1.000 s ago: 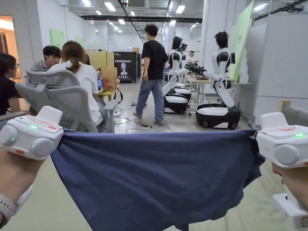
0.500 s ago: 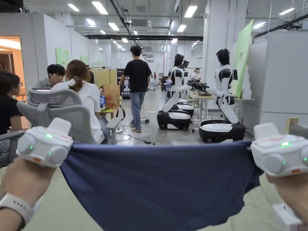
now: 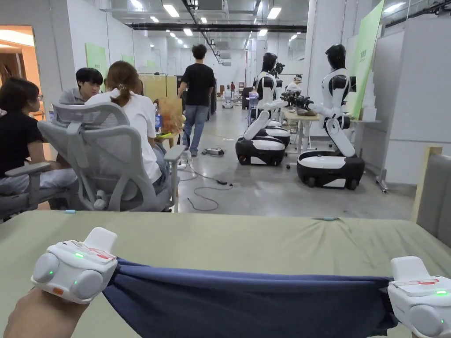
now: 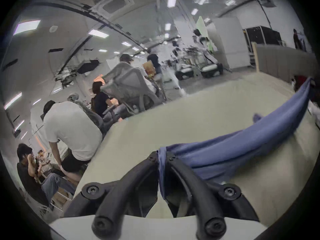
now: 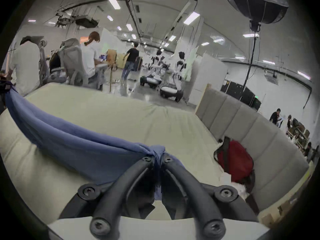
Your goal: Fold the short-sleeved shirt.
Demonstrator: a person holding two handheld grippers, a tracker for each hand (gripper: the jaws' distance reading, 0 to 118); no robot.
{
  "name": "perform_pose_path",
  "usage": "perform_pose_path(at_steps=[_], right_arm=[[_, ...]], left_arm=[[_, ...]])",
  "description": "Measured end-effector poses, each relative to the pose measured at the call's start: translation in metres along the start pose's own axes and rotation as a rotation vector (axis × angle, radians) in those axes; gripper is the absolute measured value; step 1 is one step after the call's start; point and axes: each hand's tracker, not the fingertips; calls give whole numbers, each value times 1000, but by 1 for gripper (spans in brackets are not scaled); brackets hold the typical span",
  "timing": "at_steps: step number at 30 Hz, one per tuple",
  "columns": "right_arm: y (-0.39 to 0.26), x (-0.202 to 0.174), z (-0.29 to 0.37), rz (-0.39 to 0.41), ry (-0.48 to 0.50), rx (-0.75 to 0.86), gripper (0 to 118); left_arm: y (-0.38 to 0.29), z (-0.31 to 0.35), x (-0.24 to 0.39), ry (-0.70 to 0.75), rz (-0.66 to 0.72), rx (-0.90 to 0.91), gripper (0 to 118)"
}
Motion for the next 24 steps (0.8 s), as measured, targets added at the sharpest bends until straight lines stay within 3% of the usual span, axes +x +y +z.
perform_pose_path(at_steps=[1, 5, 7, 10, 11, 13, 14, 15, 16, 17, 22, 23, 24], right_arm=[[-19, 0, 6, -13, 22, -17, 5], [-110, -11, 20, 73, 100, -171, 5], [-146, -15, 23, 63, 163, -252, 5], [-175, -20, 28, 46, 171, -296, 7], [-177, -19, 30, 22, 198, -308, 16], [-168, -18, 39, -9, 246, -284, 61], [-159, -18, 48, -14, 249, -255, 73], [-148, -20, 57, -19, 260, -206, 73], [-132, -25, 70, -38, 278, -143, 111], [-118, -31, 80, -58, 295, -80, 118], [-65, -77, 109, -153, 371, 84, 110], [-60, -84, 111, -170, 394, 90, 98], [-59, -91, 111, -171, 400, 89, 76]], left_arm=[[-19, 6, 4, -19, -9, -21, 3], [-106, 25, 17, -109, 82, -125, 3], [-145, 31, 25, -143, 121, -220, 3], [-181, 37, 33, -192, 192, -271, 3], [-187, 40, 34, -205, 217, -275, 8], [-183, 50, 34, -194, 217, -253, 36], [-176, 59, 37, -183, 206, -231, 47], [-163, 69, 40, -162, 176, -178, 47], [-147, 80, 46, -169, 169, -116, 81], [-131, 90, 53, -187, 177, -59, 97], [-60, 110, 103, -316, 227, 70, 96], [-51, 110, 114, -322, 233, 71, 92], [-46, 110, 121, -317, 228, 68, 79]])
